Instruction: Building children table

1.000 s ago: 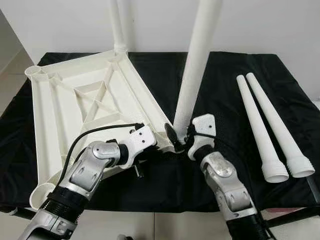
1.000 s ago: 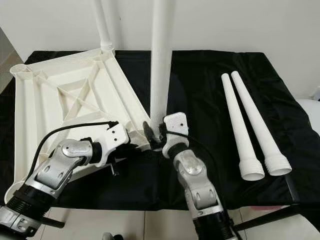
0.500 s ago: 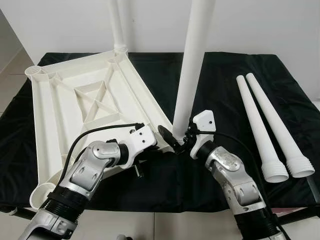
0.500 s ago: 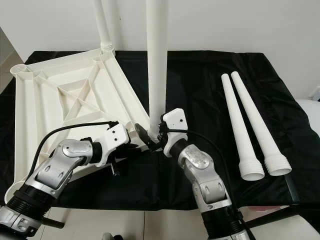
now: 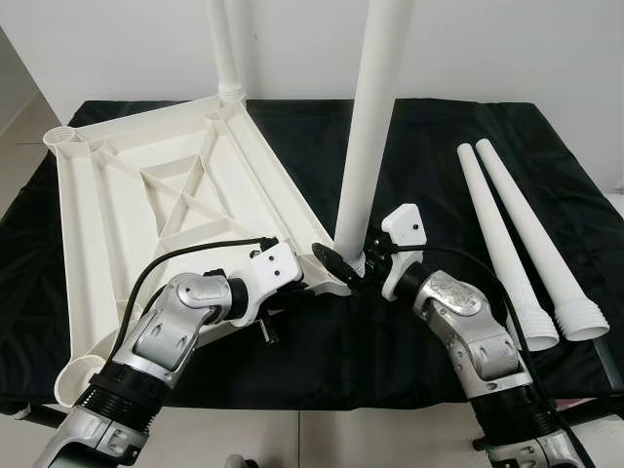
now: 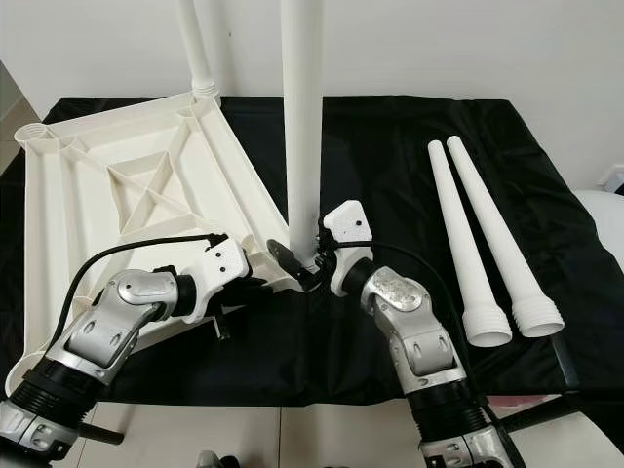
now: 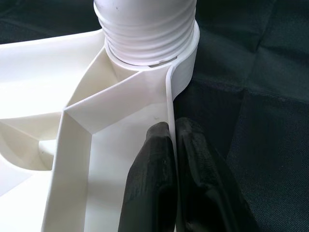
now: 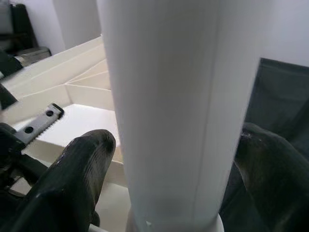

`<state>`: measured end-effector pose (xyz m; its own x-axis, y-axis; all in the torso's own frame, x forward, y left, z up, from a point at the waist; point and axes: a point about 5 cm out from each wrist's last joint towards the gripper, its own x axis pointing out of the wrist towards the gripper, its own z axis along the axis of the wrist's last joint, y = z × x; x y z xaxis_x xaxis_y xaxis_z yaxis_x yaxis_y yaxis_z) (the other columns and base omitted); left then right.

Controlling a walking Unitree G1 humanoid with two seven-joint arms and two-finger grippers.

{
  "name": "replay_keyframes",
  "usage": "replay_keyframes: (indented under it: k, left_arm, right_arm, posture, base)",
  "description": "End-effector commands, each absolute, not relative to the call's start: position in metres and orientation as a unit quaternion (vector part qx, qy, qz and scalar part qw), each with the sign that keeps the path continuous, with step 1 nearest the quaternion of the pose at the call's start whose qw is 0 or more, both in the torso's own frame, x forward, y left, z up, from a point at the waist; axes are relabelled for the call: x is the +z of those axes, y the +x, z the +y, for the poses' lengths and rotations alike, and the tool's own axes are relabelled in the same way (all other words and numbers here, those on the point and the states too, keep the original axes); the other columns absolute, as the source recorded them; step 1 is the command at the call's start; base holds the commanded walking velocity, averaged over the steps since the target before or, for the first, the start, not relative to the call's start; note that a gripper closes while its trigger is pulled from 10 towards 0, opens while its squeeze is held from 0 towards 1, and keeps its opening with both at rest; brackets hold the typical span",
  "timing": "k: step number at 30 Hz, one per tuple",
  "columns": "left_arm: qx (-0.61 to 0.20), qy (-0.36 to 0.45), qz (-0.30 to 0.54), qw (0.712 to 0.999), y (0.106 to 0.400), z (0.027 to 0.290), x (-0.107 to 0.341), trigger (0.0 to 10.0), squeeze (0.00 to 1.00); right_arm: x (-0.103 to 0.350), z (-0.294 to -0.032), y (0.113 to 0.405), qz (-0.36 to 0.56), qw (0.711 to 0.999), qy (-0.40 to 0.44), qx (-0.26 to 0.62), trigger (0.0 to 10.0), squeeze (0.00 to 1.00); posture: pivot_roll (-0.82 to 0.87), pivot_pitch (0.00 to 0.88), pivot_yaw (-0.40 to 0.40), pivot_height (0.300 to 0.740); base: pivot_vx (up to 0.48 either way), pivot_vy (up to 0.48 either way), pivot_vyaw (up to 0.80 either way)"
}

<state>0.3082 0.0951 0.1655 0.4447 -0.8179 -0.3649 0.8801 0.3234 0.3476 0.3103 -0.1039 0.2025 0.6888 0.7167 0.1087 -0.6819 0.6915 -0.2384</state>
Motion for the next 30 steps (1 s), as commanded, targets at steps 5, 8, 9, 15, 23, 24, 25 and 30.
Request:
replay_keyframes:
  k: [5,8,9,15,23,24,25,30]
  left_arm:
    - [-0.524,0.246,0.043,0.814,0.307,0.093,0.170,0.0,0.00]
    - [-0.524,0.246,0.043,0.814,0.307,0.093,0.170,0.0,0.00]
    - [-0.524,0.246,0.043,0.814,0.307,0.093,0.170,0.0,0.00]
    - [-0.524,0.246,0.043,0.814,0.307,0.093,0.170,0.0,0.00]
    - [-0.525,0.244,0.043,0.814,0.306,0.094,0.170,0.0,0.00]
    - [-0.525,0.244,0.043,0.814,0.306,0.094,0.170,0.0,0.00]
    - [-0.525,0.243,0.042,0.814,0.306,0.094,0.170,0.0,0.00]
    - [-0.528,0.241,0.041,0.813,0.305,0.092,0.170,0.0,0.00]
  right_arm:
    - [0.201,-0.104,0.311,-0.091,0.907,-0.082,0.403,0.0,0.00]
    - [0.201,-0.104,0.311,-0.091,0.906,-0.082,0.404,0.0,0.00]
    - [0.201,-0.104,0.311,-0.091,0.906,-0.081,0.406,0.0,0.00]
    - [0.200,-0.106,0.314,-0.084,0.909,-0.080,0.401,0.0,0.00]
    - [0.172,-0.096,0.312,-0.032,0.942,-0.101,0.320,0.0,0.00]
    - [0.172,-0.096,0.312,-0.032,0.942,-0.101,0.320,0.0,0.00]
    - [0.168,-0.094,0.312,-0.024,0.947,-0.105,0.303,0.0,0.00]
    - [0.146,-0.093,0.313,0.023,0.981,-0.095,0.165,0.0,0.00]
  posture:
    - [0.04,0.158,0.013,0.740]
    - [0.04,0.158,0.013,0.740]
    - [0.04,0.158,0.012,0.740]
    - [0.04,0.157,0.013,0.740]
    - [0.03,0.158,0.006,0.740]
    - [0.03,0.158,0.006,0.740]
    - [0.03,0.158,0.006,0.740]
    - [0.02,0.153,0.004,0.740]
  base:
    - [0.000,0.000,0.00]
    - [0.000,0.000,0.00]
    - [0.000,0.000,0.00]
    - [0.000,0.000,0.00]
    - [0.000,0.000,0.00]
    - [0.000,0.000,0.00]
    - [0.000,0.000,0.00]
    - [0.000,0.000,0.00]
